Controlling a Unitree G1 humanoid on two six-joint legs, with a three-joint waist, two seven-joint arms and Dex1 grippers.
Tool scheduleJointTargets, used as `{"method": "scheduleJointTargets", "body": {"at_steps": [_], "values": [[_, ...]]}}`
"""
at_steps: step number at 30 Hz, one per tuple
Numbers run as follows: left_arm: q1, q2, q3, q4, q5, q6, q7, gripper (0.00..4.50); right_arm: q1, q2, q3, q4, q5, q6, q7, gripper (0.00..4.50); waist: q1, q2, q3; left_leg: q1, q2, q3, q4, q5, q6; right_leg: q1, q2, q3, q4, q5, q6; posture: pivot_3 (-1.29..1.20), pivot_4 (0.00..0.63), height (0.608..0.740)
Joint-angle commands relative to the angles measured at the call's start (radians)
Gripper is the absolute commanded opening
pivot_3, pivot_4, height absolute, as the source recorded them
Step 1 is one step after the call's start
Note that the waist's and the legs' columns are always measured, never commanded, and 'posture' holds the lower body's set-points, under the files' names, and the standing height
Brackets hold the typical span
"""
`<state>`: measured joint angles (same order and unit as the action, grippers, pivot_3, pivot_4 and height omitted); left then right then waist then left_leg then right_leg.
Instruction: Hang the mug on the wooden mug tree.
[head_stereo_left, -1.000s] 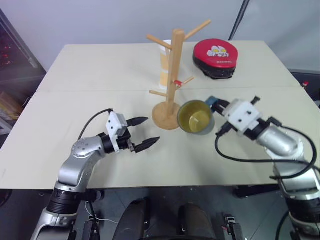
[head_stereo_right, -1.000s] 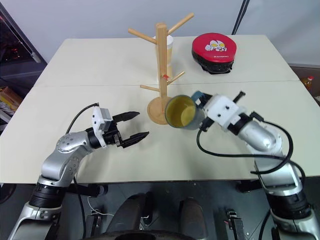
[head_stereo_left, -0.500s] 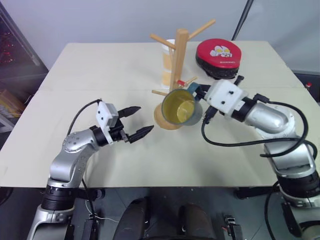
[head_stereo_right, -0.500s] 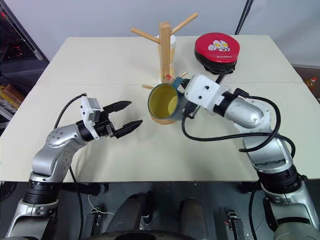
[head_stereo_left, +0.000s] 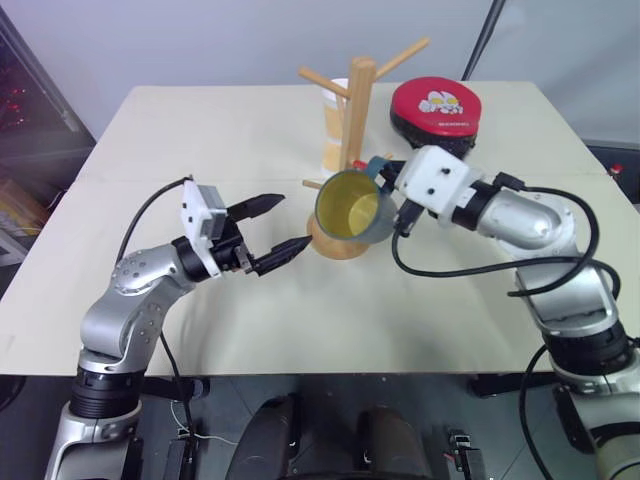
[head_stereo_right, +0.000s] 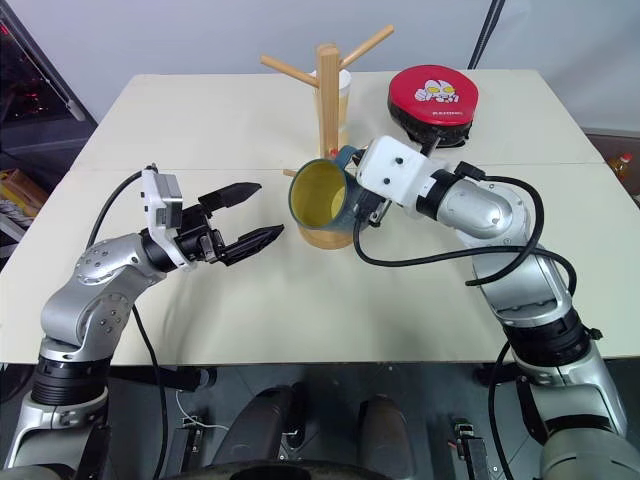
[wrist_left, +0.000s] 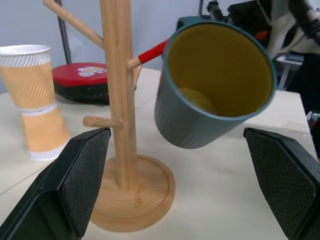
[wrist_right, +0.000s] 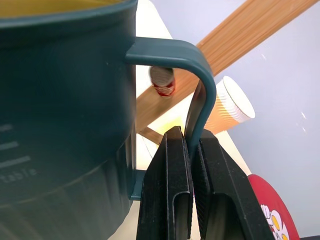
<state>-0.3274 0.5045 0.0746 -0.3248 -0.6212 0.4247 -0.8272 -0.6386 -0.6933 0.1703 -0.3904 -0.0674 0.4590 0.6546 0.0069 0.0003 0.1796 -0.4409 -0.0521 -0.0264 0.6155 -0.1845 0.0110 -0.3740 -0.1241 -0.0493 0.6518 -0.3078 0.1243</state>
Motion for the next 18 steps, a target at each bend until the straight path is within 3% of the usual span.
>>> {"method": "scheduleJointTargets", "body": {"at_steps": [1,12,13,14,18], "values": [[-0.007,0.012,0.027,-0.044,-0.021,-0.002,0.005,4.5,-0.037,0.012,0.003,-0.005,-0.018,0.001,0.002,0.05,0.0,0.0,0.0,0.0,0.0,0.0,0.0,0.0,0.0,0.0,0.0,0.0,0.0,0.0,0.0,0.0,0.15,0.74],[-0.001,0.007,0.025,-0.052,-0.022,-0.007,0.015,4.5,-0.067,0.032,0.037,0.039,-0.056,0.025,0.001,0.05,0.001,0.0,0.0,0.0,0.0,0.0,0.0,0.0,0.0,0.0,0.0,0.0,0.0,0.0,0.0,0.0,0.15,0.74],[-0.001,0.007,0.025,-0.052,-0.022,-0.008,0.016,4.5,-0.068,0.035,0.035,0.04,-0.058,0.026,0.001,0.69,0.002,0.0,0.0,0.0,0.0,0.0,0.0,0.0,0.0,0.0,0.0,0.0,0.0,0.0,0.0,0.0,0.15,0.74],[0.0,0.007,0.025,-0.052,-0.022,-0.008,0.016,4.5,-0.07,0.037,0.034,0.04,-0.06,0.026,0.0,0.96,0.002,0.0,0.0,0.0,0.0,0.0,0.0,0.0,0.0,0.0,0.0,0.0,0.0,0.0,0.0,0.0,0.15,0.74],[-0.002,0.008,0.025,-0.044,-0.022,-0.011,0.012,4.5,-0.082,0.035,0.021,0.035,-0.072,0.021,-0.008,2.86,0.0,0.0,0.0,0.0,0.0,0.0,0.0,0.0,0.0,0.0,0.0,0.0,0.0,0.0,0.0,0.0,0.15,0.74]]}}
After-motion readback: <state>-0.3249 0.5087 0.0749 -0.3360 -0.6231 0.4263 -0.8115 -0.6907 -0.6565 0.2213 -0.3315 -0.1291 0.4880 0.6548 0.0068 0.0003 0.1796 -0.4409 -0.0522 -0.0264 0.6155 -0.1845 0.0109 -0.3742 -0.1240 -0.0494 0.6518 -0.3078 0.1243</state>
